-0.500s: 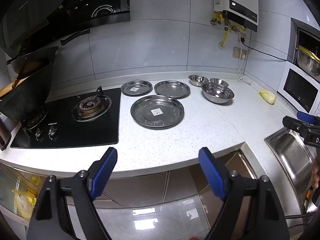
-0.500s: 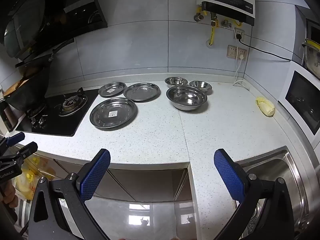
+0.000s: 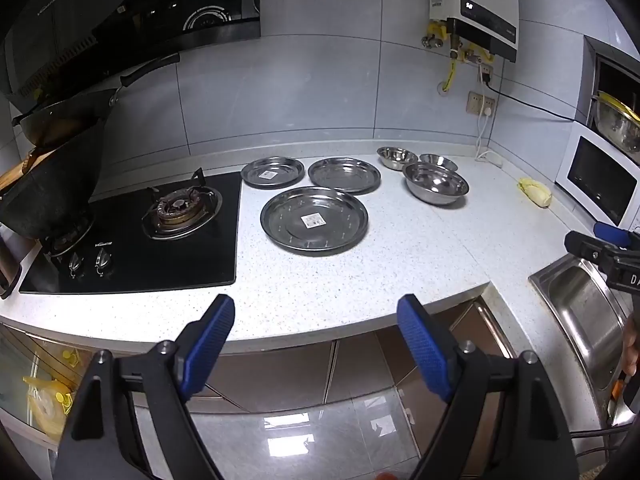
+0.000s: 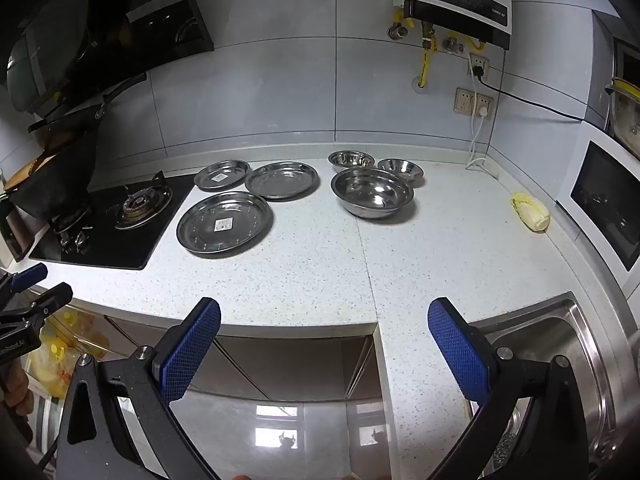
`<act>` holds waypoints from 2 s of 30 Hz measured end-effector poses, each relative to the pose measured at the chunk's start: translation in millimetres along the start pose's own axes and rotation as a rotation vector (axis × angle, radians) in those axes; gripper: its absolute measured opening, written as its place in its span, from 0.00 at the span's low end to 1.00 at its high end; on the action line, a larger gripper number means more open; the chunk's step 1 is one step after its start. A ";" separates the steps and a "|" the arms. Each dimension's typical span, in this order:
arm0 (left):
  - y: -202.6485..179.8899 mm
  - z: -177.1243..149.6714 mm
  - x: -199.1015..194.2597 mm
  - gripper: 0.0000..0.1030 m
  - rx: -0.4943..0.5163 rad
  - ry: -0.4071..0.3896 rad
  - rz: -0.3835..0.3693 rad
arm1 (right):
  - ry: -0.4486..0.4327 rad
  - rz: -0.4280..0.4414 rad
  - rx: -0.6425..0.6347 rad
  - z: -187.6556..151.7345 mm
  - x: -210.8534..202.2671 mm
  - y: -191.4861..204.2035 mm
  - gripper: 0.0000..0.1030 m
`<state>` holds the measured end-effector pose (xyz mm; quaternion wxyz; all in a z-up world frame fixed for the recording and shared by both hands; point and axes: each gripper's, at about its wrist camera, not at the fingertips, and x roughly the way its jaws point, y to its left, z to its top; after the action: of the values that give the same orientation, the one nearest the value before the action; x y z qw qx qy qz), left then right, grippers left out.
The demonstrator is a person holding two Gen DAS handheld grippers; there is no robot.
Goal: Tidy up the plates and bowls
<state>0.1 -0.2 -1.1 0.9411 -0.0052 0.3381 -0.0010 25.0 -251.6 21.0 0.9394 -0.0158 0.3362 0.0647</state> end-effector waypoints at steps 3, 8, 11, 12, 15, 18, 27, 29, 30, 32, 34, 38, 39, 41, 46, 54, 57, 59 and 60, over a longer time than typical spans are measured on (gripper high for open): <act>0.6 -1.5 2.0 0.81 0.000 -0.001 0.000 | 0.001 0.001 0.001 -0.2 -2.5 -3.8 0.99; 0.1 -0.1 3.7 0.81 -0.007 -0.002 0.001 | 0.009 0.001 0.000 2.6 2.6 -3.9 0.99; 1.8 1.4 4.7 0.81 -0.010 0.000 0.000 | 0.013 -0.001 0.001 3.7 3.9 -3.2 0.99; 3.2 2.8 5.8 0.81 -0.012 0.003 -0.002 | 0.015 -0.001 0.001 4.0 4.6 -3.2 0.99; 3.4 3.0 8.1 0.81 -0.013 0.007 -0.002 | 0.022 -0.001 0.002 4.8 6.9 -3.5 0.99; 4.1 2.9 9.5 0.80 -0.015 0.009 -0.003 | 0.024 -0.002 0.000 5.7 8.3 -3.8 0.99; 5.6 4.1 14.0 0.81 -0.017 0.016 -0.003 | 0.029 -0.003 0.000 7.0 11.7 -2.4 0.99; 5.7 4.4 14.3 0.81 -0.018 0.015 -0.002 | 0.029 -0.002 -0.002 7.1 11.9 -2.1 0.99; 5.8 4.6 14.8 0.81 -0.018 0.015 -0.002 | 0.029 -0.002 -0.003 7.2 12.3 -1.8 0.99; 5.9 4.9 14.9 0.80 -0.019 0.015 -0.001 | 0.029 -0.001 -0.005 7.9 13.5 -1.1 0.99; 5.8 5.4 15.6 0.81 -0.020 0.016 -0.001 | 0.030 0.001 -0.007 8.5 15.1 -0.4 0.99; 5.7 5.2 16.8 0.81 -0.023 0.020 0.000 | 0.030 0.003 -0.009 9.3 16.6 0.4 0.99; 5.7 5.7 16.8 0.81 -0.024 0.021 -0.001 | 0.030 0.003 -0.009 9.4 16.6 0.5 0.99; 5.2 5.5 17.2 0.81 -0.024 0.023 -0.001 | 0.027 0.002 -0.011 8.7 16.0 0.4 0.99; 5.2 5.5 17.1 0.81 -0.028 0.022 -0.004 | 0.024 0.004 -0.014 8.6 14.7 0.4 0.99; 4.0 4.9 17.2 0.81 -0.026 0.025 -0.002 | 0.019 0.006 -0.021 9.7 12.3 1.1 0.99; 3.9 4.8 18.1 0.80 -0.032 0.032 -0.001 | 0.023 0.009 -0.025 10.8 13.6 1.6 0.99; 4.2 5.0 18.6 0.81 -0.035 0.034 -0.001 | 0.023 0.013 -0.028 11.9 13.7 1.7 0.99; 3.9 5.7 19.0 0.81 -0.036 0.036 -0.001 | 0.022 0.014 -0.030 12.3 13.5 2.2 0.99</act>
<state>18.3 3.7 -8.8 0.9346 -0.0224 0.3549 0.0045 42.9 -247.1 22.0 0.9349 -0.0283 0.3454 0.0762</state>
